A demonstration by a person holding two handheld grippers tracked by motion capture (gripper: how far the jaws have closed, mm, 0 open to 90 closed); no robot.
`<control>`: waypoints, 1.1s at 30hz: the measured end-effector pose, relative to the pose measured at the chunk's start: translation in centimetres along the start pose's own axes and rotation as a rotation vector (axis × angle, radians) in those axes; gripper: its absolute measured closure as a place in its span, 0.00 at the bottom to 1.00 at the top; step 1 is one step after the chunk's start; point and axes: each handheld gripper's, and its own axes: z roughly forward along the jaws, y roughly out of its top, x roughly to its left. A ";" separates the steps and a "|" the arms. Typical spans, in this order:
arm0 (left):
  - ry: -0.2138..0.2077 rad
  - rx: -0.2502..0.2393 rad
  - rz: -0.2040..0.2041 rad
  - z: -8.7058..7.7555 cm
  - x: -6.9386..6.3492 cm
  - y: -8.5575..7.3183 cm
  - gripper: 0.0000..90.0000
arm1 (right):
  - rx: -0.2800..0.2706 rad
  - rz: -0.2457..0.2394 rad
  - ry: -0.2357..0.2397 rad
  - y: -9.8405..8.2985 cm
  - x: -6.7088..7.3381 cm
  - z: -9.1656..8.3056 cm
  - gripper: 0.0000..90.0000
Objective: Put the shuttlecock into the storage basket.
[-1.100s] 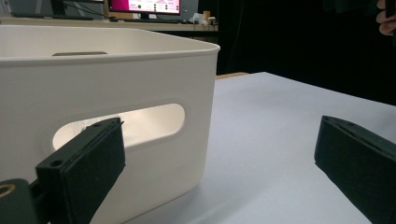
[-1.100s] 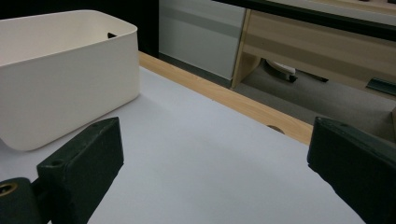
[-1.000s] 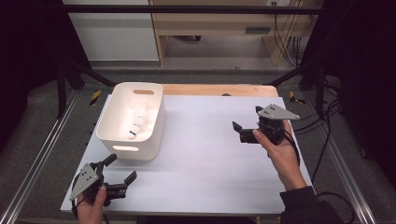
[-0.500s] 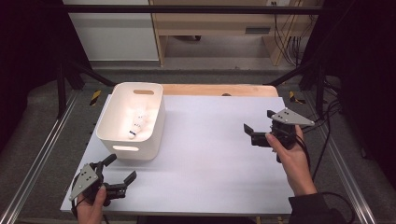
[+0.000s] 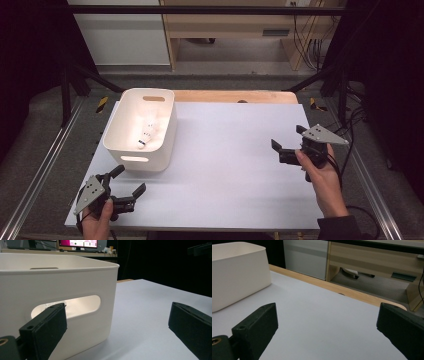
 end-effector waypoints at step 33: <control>0.000 0.001 0.001 0.0 0.0 0.0 0.02 | -0.019 0.037 -0.064 -5.6 -1.6 -2.2 0.05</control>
